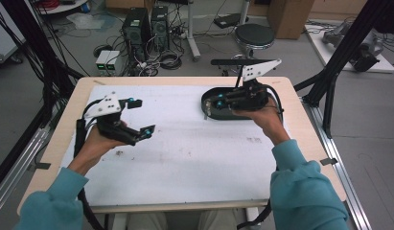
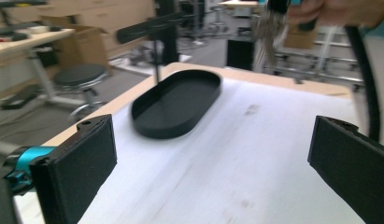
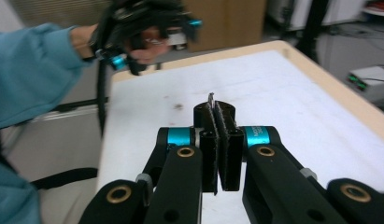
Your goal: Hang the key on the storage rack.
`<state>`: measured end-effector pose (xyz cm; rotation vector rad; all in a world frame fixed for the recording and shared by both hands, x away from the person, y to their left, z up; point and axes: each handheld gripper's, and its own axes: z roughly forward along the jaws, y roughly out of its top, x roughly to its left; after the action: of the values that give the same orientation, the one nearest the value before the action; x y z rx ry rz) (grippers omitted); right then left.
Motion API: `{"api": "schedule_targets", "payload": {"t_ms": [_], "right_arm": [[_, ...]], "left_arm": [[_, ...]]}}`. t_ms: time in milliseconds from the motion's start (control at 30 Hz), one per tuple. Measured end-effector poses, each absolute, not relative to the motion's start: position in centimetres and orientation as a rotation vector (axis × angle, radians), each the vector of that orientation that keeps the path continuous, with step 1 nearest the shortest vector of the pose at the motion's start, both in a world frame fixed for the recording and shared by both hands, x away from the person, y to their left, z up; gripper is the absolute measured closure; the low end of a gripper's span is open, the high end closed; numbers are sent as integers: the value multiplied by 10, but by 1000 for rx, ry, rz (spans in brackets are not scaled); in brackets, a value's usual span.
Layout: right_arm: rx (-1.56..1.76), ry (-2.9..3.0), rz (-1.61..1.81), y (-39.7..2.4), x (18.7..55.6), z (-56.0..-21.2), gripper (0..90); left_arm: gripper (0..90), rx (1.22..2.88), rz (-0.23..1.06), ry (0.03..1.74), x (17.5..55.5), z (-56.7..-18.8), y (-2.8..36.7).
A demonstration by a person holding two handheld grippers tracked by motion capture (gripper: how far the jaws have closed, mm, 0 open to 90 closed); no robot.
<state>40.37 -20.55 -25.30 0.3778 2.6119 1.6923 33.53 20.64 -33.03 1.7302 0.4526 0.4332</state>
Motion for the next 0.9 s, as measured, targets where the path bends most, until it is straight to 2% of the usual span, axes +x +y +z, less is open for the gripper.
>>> {"api": "schedule_targets", "payload": {"t_ms": [167,367,500,900], "right_arm": [[469,2562,1626,-223,418,-235,893],[570,2501,1593,-241,434,-225,892],[624,2483,1555,-250,443,-221,892],[787,2464,1413,-261,469,-218,891]], "left_arm": [[17,1705,535,506,309,-357,236],[17,1651,529,584,284,-389,261],[17,1627,582,598,269,-404,267],[17,1534,631,671,261,-444,278]]}}
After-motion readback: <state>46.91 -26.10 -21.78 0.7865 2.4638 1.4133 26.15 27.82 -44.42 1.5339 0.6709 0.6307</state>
